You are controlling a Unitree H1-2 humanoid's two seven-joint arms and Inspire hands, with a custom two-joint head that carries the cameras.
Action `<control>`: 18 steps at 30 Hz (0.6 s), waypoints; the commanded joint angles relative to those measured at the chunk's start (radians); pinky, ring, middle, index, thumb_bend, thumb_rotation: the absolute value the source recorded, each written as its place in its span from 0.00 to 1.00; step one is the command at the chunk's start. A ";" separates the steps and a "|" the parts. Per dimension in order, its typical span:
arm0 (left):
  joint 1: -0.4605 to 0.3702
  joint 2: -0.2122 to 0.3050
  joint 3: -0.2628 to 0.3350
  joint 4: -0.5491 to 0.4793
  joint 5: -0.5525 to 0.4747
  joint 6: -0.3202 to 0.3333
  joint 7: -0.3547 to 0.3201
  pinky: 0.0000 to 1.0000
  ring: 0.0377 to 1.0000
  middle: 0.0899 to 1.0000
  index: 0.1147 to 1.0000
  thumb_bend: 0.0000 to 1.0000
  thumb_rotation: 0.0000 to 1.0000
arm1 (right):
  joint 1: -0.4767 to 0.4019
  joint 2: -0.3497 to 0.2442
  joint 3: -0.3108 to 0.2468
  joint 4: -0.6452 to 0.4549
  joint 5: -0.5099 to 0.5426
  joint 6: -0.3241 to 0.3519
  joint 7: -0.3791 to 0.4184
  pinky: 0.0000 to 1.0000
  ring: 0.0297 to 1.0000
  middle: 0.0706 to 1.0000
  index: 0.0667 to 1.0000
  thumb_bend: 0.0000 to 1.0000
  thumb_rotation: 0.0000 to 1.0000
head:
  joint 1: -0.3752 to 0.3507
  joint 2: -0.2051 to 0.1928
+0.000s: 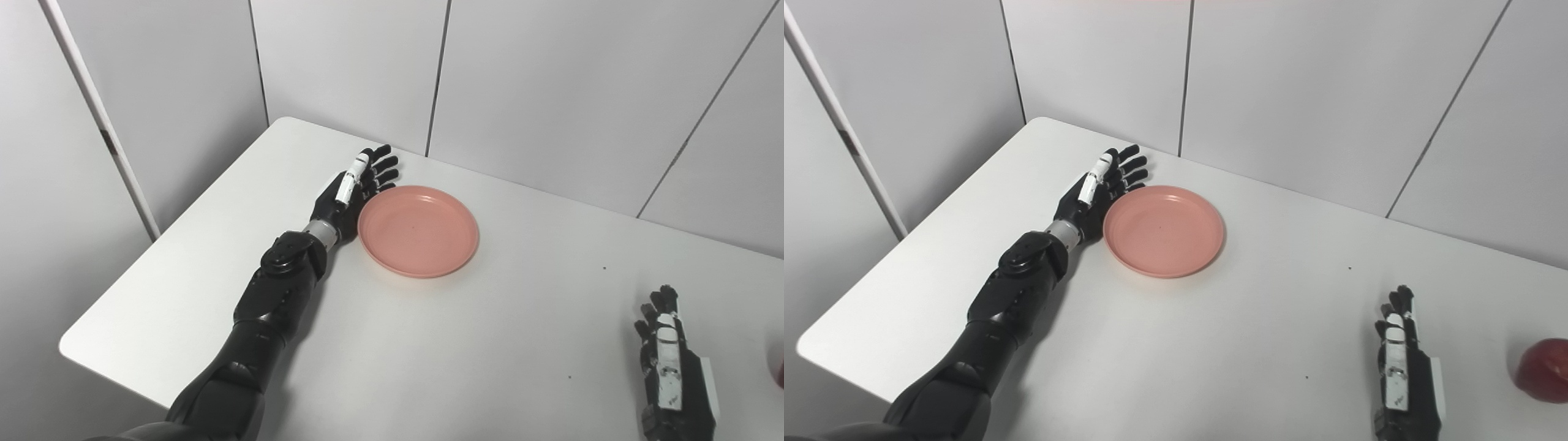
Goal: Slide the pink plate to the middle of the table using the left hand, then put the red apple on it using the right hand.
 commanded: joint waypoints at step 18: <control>0.023 -0.059 -0.066 0.036 0.039 0.038 -0.025 0.87 0.88 0.86 0.84 0.35 1.00 | -0.032 0.019 0.003 -0.013 0.000 -0.016 0.000 1.00 1.00 1.00 1.00 0.19 1.00 | -0.057 0.029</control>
